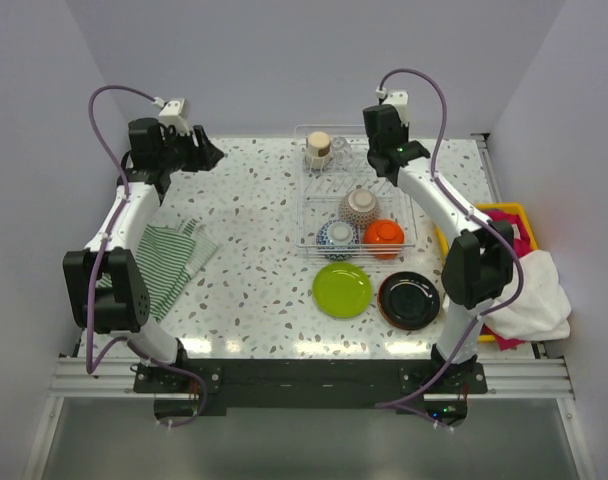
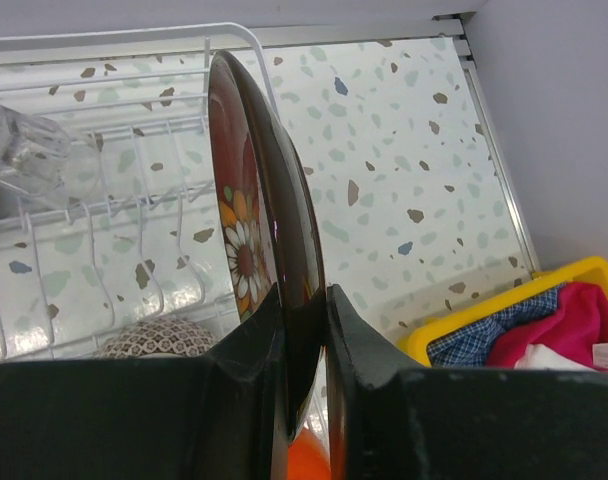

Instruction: Load the mixed dishes into the dish rack

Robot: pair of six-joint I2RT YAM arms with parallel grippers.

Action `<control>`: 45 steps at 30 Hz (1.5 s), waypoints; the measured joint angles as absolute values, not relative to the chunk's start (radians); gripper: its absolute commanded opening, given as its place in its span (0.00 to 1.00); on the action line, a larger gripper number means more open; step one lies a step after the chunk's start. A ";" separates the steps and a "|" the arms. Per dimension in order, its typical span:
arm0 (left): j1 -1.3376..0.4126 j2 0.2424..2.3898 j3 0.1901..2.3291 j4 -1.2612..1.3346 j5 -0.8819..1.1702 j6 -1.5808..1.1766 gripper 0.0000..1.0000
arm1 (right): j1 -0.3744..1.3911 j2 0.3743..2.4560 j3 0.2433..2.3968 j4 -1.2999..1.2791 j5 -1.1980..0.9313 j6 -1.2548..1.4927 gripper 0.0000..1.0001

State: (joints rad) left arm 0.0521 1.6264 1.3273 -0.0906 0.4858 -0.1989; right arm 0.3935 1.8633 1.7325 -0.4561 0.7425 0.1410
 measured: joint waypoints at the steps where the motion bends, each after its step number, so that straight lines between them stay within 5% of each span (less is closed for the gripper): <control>1: 0.052 1.626 1.327 -0.090 0.487 -0.199 0.59 | 0.392 1.870 1.732 -0.456 0.743 0.139 0.00; 45: 0.021 1.626 1.309 -0.068 0.520 -0.200 0.60 | 0.354 1.965 1.755 -0.400 0.731 0.068 0.00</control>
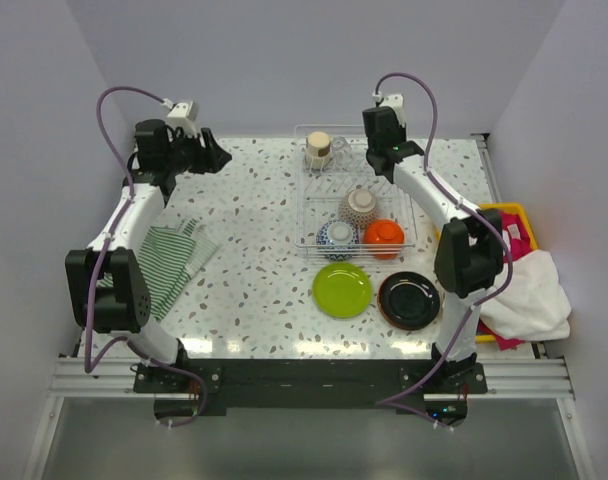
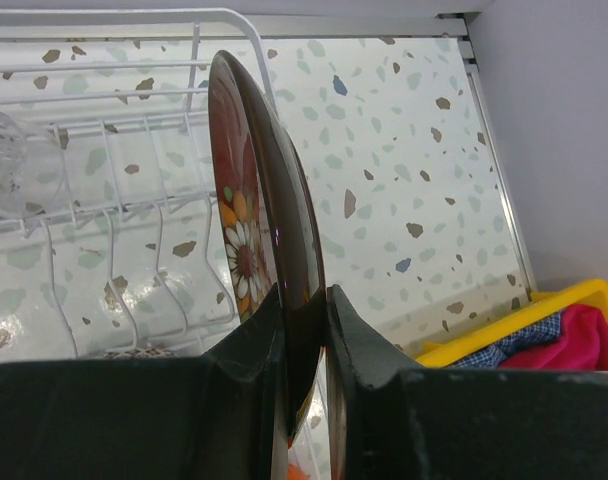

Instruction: Load the mixed dishes into the dish rack

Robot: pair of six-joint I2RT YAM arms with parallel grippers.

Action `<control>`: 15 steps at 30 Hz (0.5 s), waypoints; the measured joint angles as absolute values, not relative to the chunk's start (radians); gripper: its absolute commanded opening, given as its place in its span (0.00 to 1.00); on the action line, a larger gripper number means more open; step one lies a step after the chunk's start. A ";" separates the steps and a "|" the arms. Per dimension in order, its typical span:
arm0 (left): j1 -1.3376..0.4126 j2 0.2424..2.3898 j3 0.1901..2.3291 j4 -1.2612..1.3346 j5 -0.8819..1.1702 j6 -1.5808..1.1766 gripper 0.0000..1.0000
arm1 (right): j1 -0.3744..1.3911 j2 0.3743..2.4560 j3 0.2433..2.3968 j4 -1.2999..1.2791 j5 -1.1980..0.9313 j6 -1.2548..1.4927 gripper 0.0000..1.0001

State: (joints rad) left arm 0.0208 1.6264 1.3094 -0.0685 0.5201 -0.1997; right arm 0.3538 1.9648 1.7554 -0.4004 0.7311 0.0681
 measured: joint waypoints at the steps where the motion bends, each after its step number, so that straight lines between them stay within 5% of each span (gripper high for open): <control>1: 0.019 1.626 1.308 -0.068 0.520 -0.199 0.60 | 0.353 1.972 1.755 -0.400 0.730 0.068 0.00; 8: 0.000 1.626 1.270 -0.069 0.519 -0.192 0.60 | 0.350 2.019 1.738 -0.395 0.692 0.071 0.00; 13: -0.028 1.623 1.242 -0.072 0.525 -0.190 0.60 | 0.348 2.020 1.717 -0.403 0.675 0.078 0.45; 15: -0.033 1.621 1.235 -0.073 0.533 -0.190 0.60 | 0.348 2.020 1.713 -0.401 0.667 0.080 0.52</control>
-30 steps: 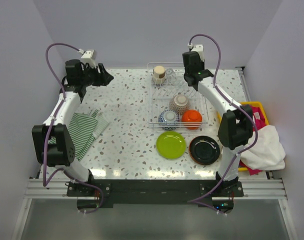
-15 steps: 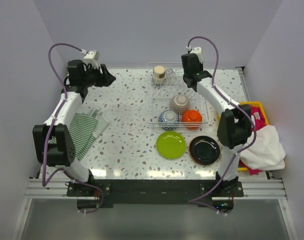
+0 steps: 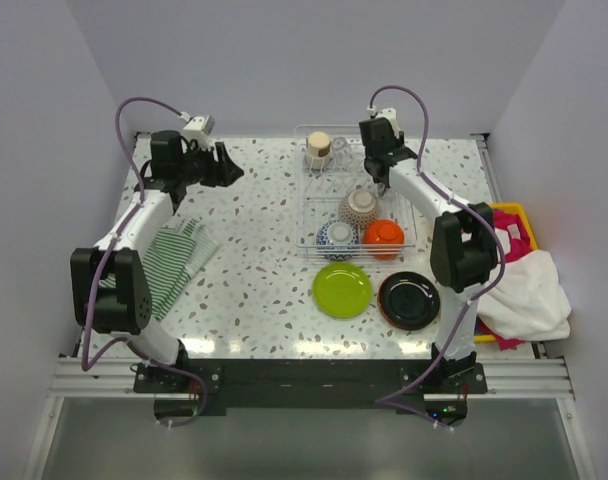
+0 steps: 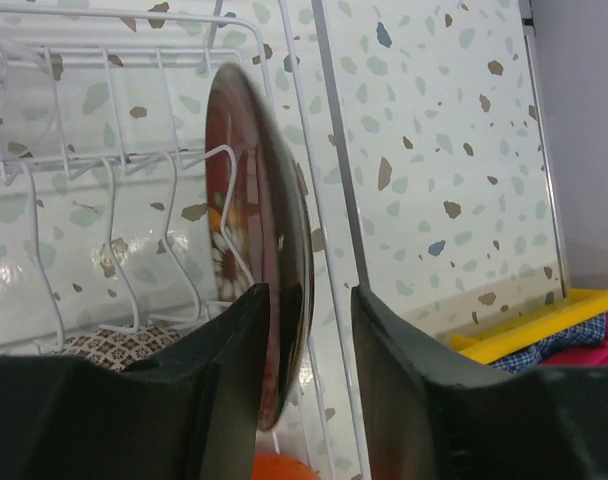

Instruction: Load the mixed dishes into the dish rack

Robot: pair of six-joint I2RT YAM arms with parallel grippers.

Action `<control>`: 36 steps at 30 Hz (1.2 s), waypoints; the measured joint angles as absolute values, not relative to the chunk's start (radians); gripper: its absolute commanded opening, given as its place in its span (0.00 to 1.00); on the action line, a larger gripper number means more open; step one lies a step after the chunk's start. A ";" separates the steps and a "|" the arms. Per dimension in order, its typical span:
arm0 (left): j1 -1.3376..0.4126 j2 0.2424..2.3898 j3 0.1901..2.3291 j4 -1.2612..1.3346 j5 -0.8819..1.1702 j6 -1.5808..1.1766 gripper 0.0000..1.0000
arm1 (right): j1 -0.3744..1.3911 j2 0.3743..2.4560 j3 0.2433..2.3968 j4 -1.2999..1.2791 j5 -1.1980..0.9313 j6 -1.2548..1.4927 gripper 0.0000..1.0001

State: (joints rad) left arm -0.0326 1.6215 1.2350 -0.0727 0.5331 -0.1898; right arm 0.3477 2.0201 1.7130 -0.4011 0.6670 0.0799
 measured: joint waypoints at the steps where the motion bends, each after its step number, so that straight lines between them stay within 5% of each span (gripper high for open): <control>1: -0.033 1.620 1.232 -0.074 0.538 -0.190 0.60 | 0.347 2.019 1.712 -0.404 0.666 0.075 0.57; 12: -0.050 1.474 0.999 -0.059 0.621 -0.273 0.59 | 0.345 1.839 1.654 -0.441 0.602 0.067 0.72; 23: -0.302 1.303 0.633 0.117 0.704 -0.460 0.59 | 0.346 1.434 1.461 -0.618 0.195 -0.027 0.71; 29: -0.390 1.175 0.374 0.270 0.627 -0.657 0.59 | 0.346 1.323 1.388 -0.733 0.101 -0.057 0.72; 36: -0.448 1.205 0.332 0.288 0.526 -0.775 0.58 | 0.346 1.219 1.299 -0.756 0.059 -0.084 0.73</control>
State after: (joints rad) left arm -0.4477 1.2045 0.3321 0.2882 0.5259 -0.7746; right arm 0.3458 1.2194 1.2995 -0.7559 0.0593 -0.0841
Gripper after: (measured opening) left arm 0.591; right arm 0.724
